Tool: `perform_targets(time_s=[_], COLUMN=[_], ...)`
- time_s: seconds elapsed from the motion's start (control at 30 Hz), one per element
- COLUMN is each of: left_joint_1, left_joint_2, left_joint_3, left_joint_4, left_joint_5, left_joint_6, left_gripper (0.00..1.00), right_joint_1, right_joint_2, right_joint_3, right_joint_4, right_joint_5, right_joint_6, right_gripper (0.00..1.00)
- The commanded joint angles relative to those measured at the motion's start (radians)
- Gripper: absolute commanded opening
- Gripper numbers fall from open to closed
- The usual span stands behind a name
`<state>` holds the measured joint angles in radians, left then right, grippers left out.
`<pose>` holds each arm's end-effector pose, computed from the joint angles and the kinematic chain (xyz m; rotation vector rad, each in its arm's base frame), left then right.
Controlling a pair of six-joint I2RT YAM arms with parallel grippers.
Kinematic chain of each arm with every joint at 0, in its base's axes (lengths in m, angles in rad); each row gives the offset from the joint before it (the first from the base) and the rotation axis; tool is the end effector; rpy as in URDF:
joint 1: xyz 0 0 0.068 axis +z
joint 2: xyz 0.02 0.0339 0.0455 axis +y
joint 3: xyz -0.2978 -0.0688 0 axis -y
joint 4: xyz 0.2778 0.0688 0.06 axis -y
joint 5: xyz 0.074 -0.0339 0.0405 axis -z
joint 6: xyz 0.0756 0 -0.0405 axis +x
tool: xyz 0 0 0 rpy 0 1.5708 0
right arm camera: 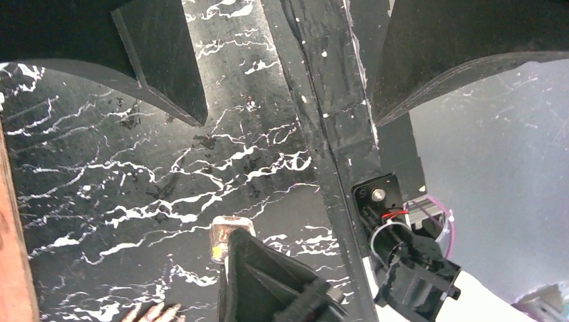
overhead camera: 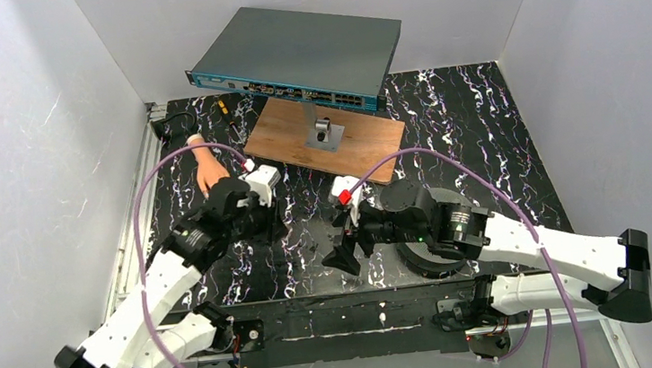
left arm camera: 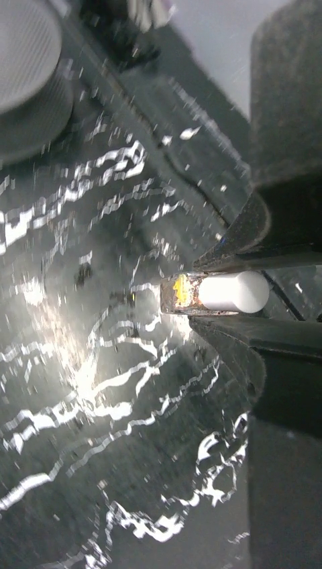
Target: Paint the nails
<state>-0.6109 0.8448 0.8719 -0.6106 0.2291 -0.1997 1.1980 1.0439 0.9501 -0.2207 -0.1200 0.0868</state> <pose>0.1716 -0.1412 0.3224 0.5879 2.1456 -0.7059 0.0987 0.2773 0.3585 -1.1321 1.6577 0.9691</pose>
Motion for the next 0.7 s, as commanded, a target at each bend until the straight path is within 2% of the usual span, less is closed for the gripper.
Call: perform_targets(time_s=[0.0,0.13,0.37,0.67], left_joint_1=[-0.003,0.001,0.021,0.030], left_joint_2=[0.115,0.232,0.443,0.559], left_joint_3=[-0.016,-0.040,-0.034,-0.082], left_joint_4=[0.090,0.175,0.282,0.381], left_joint_5=[-0.265,-0.338,-0.354,-0.373], left_joint_6=[-0.087,-0.118,-0.144,-0.154], left_gripper=[0.00,0.00,0.00,0.00], right_joint_1=[0.004,0.005,0.006,0.005], right_joint_2=[-0.064,-0.095,-0.157,-0.233], right_joint_3=[-0.035,-0.072,-0.151,-0.205], right_joint_4=[0.115,0.115,0.124,0.112], right_joint_5=[0.104,0.165,0.218,0.239], right_joint_6=[0.057,0.085,0.116,0.122], right_gripper=[0.98,0.98,0.99,0.99])
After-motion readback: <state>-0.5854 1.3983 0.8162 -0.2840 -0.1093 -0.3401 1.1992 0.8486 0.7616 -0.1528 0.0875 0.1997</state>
